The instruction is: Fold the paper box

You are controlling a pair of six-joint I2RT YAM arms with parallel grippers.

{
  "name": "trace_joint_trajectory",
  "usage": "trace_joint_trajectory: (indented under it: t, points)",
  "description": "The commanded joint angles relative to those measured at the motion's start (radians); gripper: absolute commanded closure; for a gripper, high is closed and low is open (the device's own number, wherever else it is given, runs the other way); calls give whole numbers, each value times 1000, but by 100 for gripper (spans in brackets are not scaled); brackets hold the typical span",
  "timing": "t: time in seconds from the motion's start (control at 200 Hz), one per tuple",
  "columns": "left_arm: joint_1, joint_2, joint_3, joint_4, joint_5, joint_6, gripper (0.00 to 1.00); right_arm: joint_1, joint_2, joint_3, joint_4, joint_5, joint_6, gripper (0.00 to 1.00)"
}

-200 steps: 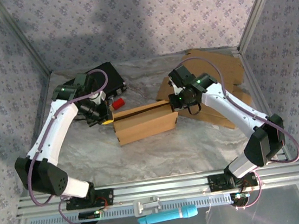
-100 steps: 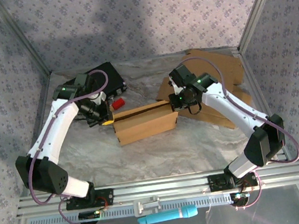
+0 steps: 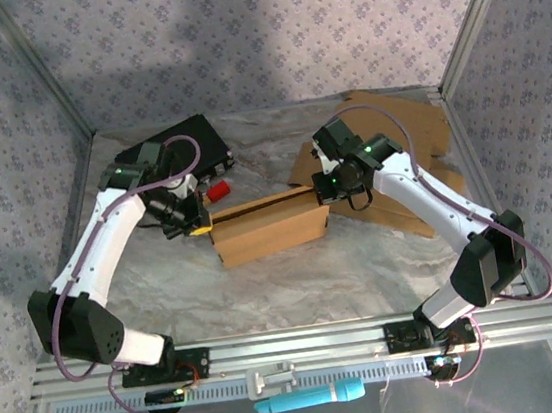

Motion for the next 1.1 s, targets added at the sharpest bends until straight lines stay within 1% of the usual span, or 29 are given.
trace_joint_trajectory:
  t: [0.0,0.305,0.57,0.655,0.76,0.825,0.899,0.979,1.064,1.099]
  points:
    - [-3,-44,-54,52,37,26,100,5,25,1,-37,-40,-6,100]
    - [-12,-112,-156,103,-3,60,100,4,9,-20,-29,-37,-21,100]
    - [-34,-109,-185,111,-32,57,100,3,-35,-32,-22,-26,-22,100]
    - [-36,-108,-184,105,-41,55,100,0,-55,-29,-32,-35,-1,91]
    - [-37,-107,-183,102,-45,53,100,-10,-110,-46,-45,-81,44,76]
    - [-37,-108,-182,103,-47,51,100,-25,-158,-68,-35,-117,91,69]
    - [-39,-107,-184,103,-48,50,100,-63,-222,-107,-13,-171,170,60]
    - [-41,-106,-183,101,-49,51,100,-141,-288,-163,74,-268,291,51]
    - [-40,-105,-178,101,-51,52,100,-225,-331,-226,182,-348,573,41]
    - [-42,-102,-175,100,-51,52,100,-253,-331,-284,234,-404,693,38]
